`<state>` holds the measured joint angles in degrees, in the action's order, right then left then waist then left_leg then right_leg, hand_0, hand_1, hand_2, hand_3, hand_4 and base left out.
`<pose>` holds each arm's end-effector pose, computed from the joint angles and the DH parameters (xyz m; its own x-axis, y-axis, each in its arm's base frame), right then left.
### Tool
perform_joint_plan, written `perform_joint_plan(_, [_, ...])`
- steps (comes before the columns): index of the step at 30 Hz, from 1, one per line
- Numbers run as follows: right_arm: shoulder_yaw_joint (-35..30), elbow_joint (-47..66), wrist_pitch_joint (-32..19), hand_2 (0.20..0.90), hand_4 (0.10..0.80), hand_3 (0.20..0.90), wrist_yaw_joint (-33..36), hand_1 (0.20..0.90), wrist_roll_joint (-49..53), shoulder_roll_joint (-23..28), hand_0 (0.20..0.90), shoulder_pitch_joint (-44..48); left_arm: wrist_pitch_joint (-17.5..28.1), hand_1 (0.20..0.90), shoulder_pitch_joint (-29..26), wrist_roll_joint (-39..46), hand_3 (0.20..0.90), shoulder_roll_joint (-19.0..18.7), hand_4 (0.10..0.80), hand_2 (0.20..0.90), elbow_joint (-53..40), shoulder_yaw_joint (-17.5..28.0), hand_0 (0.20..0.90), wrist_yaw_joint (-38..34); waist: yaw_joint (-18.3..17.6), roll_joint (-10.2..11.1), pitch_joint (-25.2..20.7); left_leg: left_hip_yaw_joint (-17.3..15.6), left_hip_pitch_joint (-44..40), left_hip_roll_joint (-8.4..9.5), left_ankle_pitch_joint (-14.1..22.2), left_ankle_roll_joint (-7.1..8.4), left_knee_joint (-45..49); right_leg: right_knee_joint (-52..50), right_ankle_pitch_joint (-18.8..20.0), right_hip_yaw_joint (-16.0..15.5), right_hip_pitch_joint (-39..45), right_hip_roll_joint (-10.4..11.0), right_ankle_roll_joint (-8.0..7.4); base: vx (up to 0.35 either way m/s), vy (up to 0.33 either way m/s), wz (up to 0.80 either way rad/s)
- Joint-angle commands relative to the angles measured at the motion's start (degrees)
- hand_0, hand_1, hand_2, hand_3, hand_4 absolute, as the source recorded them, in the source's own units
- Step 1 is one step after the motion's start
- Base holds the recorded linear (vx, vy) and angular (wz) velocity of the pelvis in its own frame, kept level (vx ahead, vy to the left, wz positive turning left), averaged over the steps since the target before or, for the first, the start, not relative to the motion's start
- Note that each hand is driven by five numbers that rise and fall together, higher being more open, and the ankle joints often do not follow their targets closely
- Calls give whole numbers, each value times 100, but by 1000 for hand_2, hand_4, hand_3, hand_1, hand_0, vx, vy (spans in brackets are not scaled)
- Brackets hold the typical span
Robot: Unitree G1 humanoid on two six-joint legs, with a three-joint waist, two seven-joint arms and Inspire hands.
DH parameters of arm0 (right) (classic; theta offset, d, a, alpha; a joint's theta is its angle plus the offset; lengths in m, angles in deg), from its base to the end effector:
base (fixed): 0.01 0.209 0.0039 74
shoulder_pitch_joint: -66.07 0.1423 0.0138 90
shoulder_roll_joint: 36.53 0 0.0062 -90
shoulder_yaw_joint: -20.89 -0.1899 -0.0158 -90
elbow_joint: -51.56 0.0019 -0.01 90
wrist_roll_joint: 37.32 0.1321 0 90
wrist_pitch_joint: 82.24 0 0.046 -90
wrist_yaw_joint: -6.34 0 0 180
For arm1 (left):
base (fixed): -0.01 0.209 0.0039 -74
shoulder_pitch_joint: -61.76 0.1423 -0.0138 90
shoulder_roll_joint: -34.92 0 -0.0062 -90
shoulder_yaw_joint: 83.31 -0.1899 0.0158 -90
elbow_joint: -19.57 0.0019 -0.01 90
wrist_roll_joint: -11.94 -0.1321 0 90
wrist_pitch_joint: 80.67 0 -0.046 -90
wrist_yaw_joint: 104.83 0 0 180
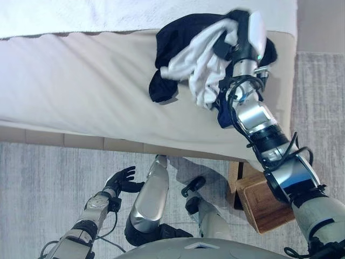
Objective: Pick up the clothes from the bed and place them into the basket
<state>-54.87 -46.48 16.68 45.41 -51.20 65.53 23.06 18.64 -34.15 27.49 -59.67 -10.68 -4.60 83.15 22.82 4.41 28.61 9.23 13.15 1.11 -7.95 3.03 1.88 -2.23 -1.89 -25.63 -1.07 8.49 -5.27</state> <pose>0.3109 -0.1580 0.2186 0.5991 -0.2371 0.7648 0.6501 0.7016 -0.2918 0.1418 0.2489 -0.0793 0.7025 0.0400 -0.7106 0.0658 0.9905 0.1208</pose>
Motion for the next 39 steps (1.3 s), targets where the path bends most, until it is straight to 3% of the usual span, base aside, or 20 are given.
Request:
perform_joint_plan(1, [-753,1079,-872,300,100,200,1158,300,-776,847,300,245,261,900,661,-272,900,152,800,900,245,-41,900,154,-410,-52,-999,-98,-293,-3,674,-343,-252,-510,-508,233,-90,-285,242,113,63,-23])
perform_joint_plan(5, [-1116,1644,-666,300,100,200,1144,300,-575,1307,300,-199,71,900,818,-490,900,280,800,900,243,-6,900,158,-580,-77,-1474,-272,-675,-20,737,-308,-377,-277,-478,381,240,-328,211,117,21,-21])
perform_joint_plan(11, [-1540,1757,-589,300,100,200,1243,300,-353,1579,300,-856,-182,900,895,-933,900,355,800,900,430,38,900,43,-783,32,-1859,-490,-919,-78,709,-255,-593,25,-397,517,494,-438,192,35,-79,-16])
perform_joint_plan(17, [-2328,1845,-577,300,100,200,1519,300,120,1837,300,-1599,-580,900,850,-1236,900,353,800,900,736,134,900,-9,-1268,35,-2153,-840,-1152,-119,825,-297,-629,145,-305,798,496,-476,166,-21,-51,-17])
perform_joint_plan(21, [-2506,1535,-470,300,100,200,611,300,1012,2002,300,-2042,-817,900,774,-1169,900,273,800,900,685,150,900,123,-1599,-66,-2261,-1105,-1393,-139,944,-310,-611,113,-296,1052,479,-475,174,-23,-36,-41])
perform_joint_plan(29, [-2043,965,-1358,300,100,200,-2314,300,2825,1918,300,-2081,-765,900,602,-894,900,280,800,900,553,-81,900,238,-1816,-86,-2323,-1311,-1614,-187,1003,-245,-552,100,-297,1132,594,-491,243,-19,-42,-33])
perform_joint_plan(32, [-1512,776,-1297,300,100,200,-3234,300,3479,2041,300,-1464,-731,900,549,-900,900,325,800,900,477,-280,900,287,-1700,43,-2340,-1251,-1655,-163,1013,-211,-499,214,-249,1029,720,-499,261,-14,-26,-17])
perform_joint_plan(36, [-1071,691,-1056,300,100,200,-3867,300,4390,1975,300,-851,-718,900,587,-1025,900,326,800,900,514,-407,900,263,-1551,186,-2341,-1197,-1677,-153,998,-174,-484,390,-163,930,837,-529,267,2,-27,8])
perform_joint_plan(39, [-434,504,-476,300,100,200,-4523,300,5456,1543,300,-132,-763,900,591,-1248,900,203,800,900,677,-496,900,253,-1294,336,-2336,-1090,-1701,-149,972,-122,-476,508,-110,771,944,-552,280,12,-34,17])
